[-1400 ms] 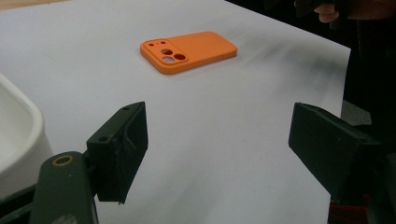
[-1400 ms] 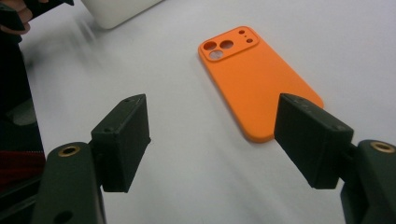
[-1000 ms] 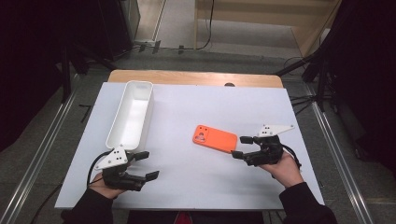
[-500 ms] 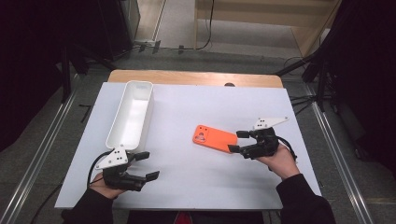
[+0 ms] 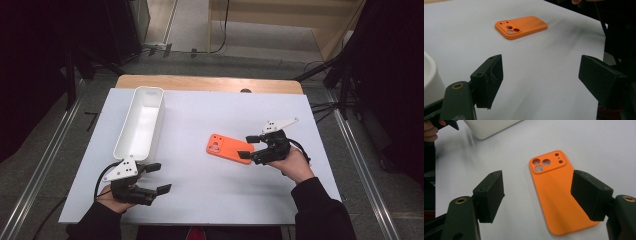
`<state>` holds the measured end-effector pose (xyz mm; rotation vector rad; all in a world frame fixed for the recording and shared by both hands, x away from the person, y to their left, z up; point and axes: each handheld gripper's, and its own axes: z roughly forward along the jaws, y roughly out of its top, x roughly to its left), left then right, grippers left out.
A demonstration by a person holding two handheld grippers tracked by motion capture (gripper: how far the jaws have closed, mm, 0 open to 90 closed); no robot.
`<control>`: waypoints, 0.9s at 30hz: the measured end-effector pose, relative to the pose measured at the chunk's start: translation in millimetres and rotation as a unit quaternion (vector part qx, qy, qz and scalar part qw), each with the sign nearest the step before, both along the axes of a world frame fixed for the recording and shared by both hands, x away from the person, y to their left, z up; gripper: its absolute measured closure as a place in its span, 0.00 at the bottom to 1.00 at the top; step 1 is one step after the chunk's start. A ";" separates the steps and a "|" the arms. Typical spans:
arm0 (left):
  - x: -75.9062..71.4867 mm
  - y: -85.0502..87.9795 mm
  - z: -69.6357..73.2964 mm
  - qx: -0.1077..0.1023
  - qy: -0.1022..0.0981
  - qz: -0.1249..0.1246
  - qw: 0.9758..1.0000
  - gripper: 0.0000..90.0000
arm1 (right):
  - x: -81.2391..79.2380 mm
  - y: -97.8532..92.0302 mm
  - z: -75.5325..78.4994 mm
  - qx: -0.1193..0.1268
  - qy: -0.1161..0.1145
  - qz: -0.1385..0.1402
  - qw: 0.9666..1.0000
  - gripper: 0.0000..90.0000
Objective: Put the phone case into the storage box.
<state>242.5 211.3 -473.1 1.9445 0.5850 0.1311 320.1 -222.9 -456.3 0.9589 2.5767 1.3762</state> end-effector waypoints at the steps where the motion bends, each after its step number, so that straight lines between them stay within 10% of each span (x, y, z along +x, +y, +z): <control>1: 0.0 0.0 -0.1 0.000 0.001 0.000 1.000 0.22 | 1.3 0.5 0.5 0.000 0.000 0.002 1.000 0.28; 27: -0.1 0.2 -0.3 -0.001 0.002 -0.002 1.000 0.22 | 38.3 23.3 1.0 -0.007 -0.008 0.067 0.998 0.11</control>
